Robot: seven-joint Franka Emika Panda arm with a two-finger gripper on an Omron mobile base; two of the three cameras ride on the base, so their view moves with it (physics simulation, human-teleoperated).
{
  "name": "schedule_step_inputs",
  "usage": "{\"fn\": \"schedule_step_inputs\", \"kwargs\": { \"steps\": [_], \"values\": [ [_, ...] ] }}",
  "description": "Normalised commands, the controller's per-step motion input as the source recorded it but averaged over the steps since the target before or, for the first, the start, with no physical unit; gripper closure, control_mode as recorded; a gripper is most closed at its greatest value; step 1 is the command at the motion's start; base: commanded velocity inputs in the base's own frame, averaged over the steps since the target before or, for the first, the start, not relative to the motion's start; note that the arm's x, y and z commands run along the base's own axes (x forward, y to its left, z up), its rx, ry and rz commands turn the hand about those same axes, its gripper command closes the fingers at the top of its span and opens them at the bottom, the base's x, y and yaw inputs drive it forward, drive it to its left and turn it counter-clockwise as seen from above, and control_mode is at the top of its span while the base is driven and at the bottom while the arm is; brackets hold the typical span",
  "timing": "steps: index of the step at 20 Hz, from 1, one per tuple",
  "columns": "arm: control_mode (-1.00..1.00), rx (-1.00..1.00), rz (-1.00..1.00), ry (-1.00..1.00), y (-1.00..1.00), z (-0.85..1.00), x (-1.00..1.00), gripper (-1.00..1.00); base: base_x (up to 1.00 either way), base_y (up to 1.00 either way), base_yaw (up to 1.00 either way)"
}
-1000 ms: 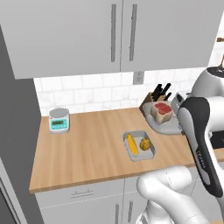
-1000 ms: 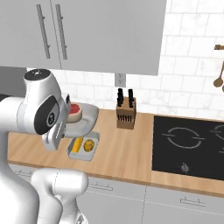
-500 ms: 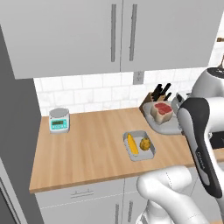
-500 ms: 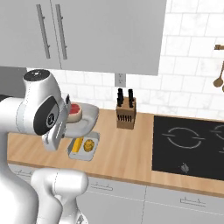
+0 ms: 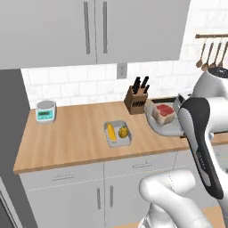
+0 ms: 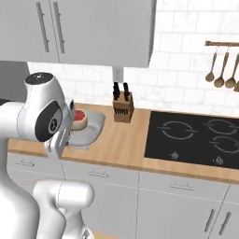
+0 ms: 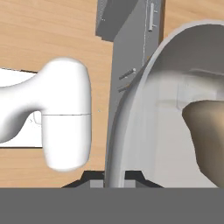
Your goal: Take the meat container that has the steak and place it on the second highest rack of the freezer. Then take the vegetable container that has the squash and corn and place it on the highest rack of the freezer.
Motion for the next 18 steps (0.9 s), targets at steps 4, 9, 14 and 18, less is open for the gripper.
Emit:
{"fn": "schedule_step_inputs", "kwargs": {
  "steps": [4,9,14,18],
  "values": [
    [1.00,0.00,0.00,0.00,0.00,0.00,0.00,1.00,-1.00,-0.76,0.04],
    [1.00,0.00,0.00,0.00,0.00,0.00,0.00,1.00,-0.42,0.09,0.04],
    [1.00,0.00,0.00,0.00,0.00,0.00,0.00,1.00,0.02,0.96,0.00],
    [1.00,0.00,0.00,0.00,0.00,0.00,0.00,1.00,0.00,1.00,0.00]
  ]
}}
